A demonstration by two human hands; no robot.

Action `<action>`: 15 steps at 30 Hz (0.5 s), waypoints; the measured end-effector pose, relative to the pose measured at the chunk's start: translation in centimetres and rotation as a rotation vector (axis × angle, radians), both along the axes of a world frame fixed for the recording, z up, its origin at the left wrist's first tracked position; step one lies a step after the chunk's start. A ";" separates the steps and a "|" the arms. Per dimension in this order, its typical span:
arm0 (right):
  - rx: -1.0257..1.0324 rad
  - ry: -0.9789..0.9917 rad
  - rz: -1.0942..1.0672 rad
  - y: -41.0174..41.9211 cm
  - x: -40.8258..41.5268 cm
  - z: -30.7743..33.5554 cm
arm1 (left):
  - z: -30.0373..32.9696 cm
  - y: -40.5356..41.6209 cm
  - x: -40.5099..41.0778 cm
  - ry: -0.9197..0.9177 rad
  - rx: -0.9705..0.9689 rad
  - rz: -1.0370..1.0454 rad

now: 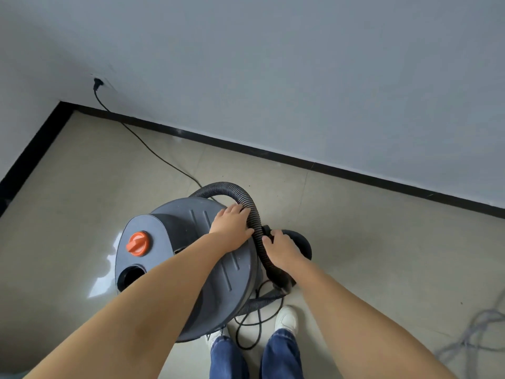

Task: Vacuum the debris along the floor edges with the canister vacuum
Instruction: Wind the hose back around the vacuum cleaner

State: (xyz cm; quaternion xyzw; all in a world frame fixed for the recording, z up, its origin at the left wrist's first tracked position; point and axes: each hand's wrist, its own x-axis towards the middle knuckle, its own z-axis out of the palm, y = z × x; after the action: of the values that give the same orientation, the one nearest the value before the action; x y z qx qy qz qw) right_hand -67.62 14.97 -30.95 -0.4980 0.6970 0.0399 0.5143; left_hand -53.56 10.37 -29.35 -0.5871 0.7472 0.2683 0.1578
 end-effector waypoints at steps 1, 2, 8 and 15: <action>-0.022 -0.002 -0.009 -0.4 -0.2 1.4 | 1.6 0.3 0.4 0.045 0.003 0.052; -0.049 0.004 0.000 -0.8 -0.4 2.8 | 3.3 0.5 0.9 0.085 0.017 0.114; -0.237 0.020 0.156 -3.3 0.7 14.2 | 13.6 1.5 3.6 0.352 -0.030 0.441; -0.557 0.147 0.339 -3.2 6.5 21.6 | 19.8 4.0 10.3 0.500 -0.201 0.633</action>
State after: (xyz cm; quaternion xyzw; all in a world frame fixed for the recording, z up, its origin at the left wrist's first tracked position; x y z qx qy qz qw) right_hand -61.13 11.74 -9.34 -0.7239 0.6237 -0.0314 0.2931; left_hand -43.26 14.35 -9.56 -0.7172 0.5676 0.3636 -0.1767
